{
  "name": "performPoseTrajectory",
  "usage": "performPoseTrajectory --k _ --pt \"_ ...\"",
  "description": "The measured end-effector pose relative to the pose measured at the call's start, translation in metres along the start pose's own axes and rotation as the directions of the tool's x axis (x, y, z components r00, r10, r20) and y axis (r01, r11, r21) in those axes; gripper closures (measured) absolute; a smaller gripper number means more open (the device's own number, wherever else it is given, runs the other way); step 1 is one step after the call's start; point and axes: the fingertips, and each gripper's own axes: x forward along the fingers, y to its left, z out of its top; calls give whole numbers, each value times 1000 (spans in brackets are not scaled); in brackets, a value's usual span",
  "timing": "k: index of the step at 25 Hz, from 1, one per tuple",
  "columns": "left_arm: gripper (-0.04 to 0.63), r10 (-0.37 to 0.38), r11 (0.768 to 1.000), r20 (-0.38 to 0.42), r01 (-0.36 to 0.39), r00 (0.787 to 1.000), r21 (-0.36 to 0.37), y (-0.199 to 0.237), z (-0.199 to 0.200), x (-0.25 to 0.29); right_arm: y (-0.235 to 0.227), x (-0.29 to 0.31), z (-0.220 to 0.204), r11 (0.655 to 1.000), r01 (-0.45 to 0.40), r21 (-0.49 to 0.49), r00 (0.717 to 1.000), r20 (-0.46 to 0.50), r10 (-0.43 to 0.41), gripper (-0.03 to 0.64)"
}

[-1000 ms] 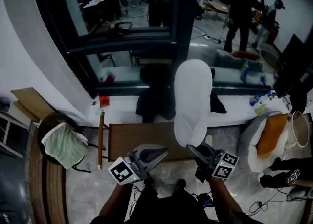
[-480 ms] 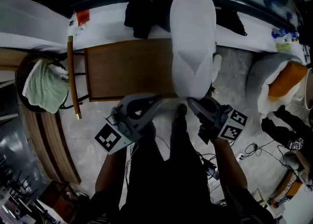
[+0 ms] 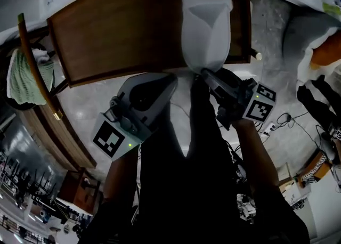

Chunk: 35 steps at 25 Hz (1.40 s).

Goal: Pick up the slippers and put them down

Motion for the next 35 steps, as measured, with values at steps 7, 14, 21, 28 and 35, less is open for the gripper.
performPoseTrajectory --k 7,14,21,28,35 --pt "583 -60 997 -60 57 996 -45 -5 -40 1 -30 21 -19 998 17 61 1000 -17 -16 571" --pt "583 -64 996 -81 59 995 -70 -5 -49 -5 -38 24 -39 991 47 123 999 -22 -44 571" --pt "583 -54 995 -79 48 995 -83 -3 -53 -4 -47 21 -48 984 62 167 998 -40 -56 571" --pt "583 -77 995 -110 69 991 -74 -11 -67 -3 -52 19 -53 981 50 189 998 -49 -42 565" --pt "583 -82 995 -113 75 990 -70 -14 -75 -2 -60 12 -67 978 57 199 997 -62 -46 479"
